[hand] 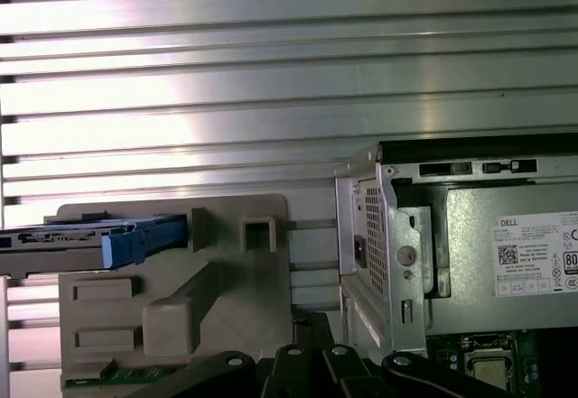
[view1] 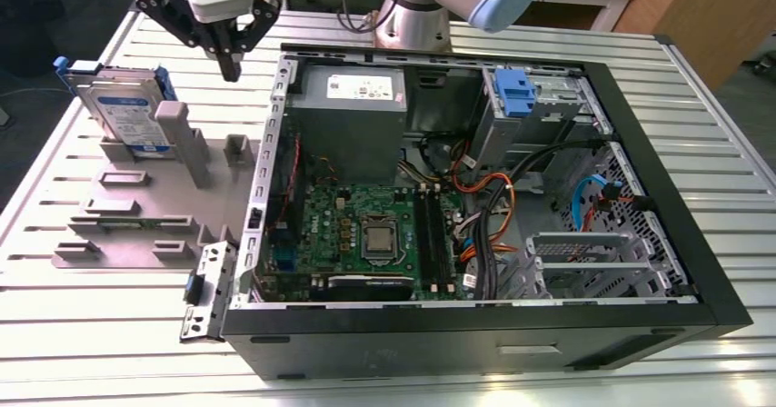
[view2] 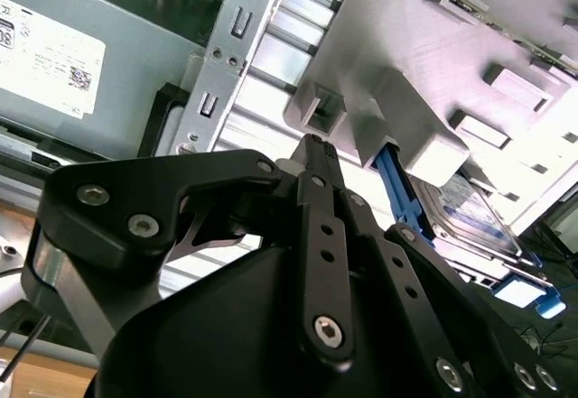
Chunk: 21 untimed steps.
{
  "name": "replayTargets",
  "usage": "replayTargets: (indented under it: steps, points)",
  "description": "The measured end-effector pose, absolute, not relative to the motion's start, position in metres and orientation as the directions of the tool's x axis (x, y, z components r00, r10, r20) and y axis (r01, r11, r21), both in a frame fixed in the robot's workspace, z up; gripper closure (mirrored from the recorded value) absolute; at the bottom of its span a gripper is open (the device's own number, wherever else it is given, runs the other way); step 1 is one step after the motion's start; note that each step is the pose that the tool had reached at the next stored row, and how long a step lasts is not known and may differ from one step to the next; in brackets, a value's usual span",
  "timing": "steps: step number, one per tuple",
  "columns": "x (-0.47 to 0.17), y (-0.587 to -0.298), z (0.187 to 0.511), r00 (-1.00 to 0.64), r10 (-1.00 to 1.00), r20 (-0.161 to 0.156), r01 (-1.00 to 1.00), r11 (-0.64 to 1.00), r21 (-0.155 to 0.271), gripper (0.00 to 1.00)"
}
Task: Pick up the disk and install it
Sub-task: 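Reach for the disk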
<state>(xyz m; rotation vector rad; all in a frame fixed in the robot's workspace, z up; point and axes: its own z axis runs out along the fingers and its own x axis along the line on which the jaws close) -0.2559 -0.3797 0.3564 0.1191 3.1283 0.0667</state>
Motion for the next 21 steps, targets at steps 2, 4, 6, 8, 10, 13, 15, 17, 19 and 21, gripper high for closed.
replayTargets:
  steps: [2, 4, 6, 8, 10, 13, 15, 17, 19, 21]
  points:
    - [-0.261, -0.379, 0.356, -0.997, 0.076, -0.008, 0.076, 0.996, 0.043, 0.89]
    - [-0.265, -0.377, 0.356, -0.997, 0.076, -0.008, 0.076, 0.996, 0.043, 0.89]
    - [-0.268, -0.375, 0.356, -0.997, 0.076, -0.008, 0.076, 0.996, 0.043, 0.89]
    - [-0.272, -0.374, 0.356, -0.997, 0.076, -0.008, 0.076, 0.996, 0.043, 0.89]
    - [-0.280, -0.373, 0.356, -0.997, 0.076, -0.008, 0.076, 0.996, 0.043, 0.89]
    - [-0.293, -0.373, 0.356, -0.997, 0.076, -0.008, 0.076, 0.996, 0.043, 0.89]
    - [-0.301, -0.372, 0.356, -0.997, 0.075, -0.007, 0.075, 0.996, 0.043, 0.89]
    - [-0.304, -0.370, 0.356, -0.997, 0.074, -0.006, 0.074, 0.996, 0.043, 0.89]
    - [-0.309, -0.369, 0.355, -0.997, 0.073, -0.006, 0.072, 0.996, 0.043, 0.89]
    - [-0.313, -0.369, 0.355, -0.997, 0.071, -0.006, 0.071, 0.997, 0.043, 0.89]
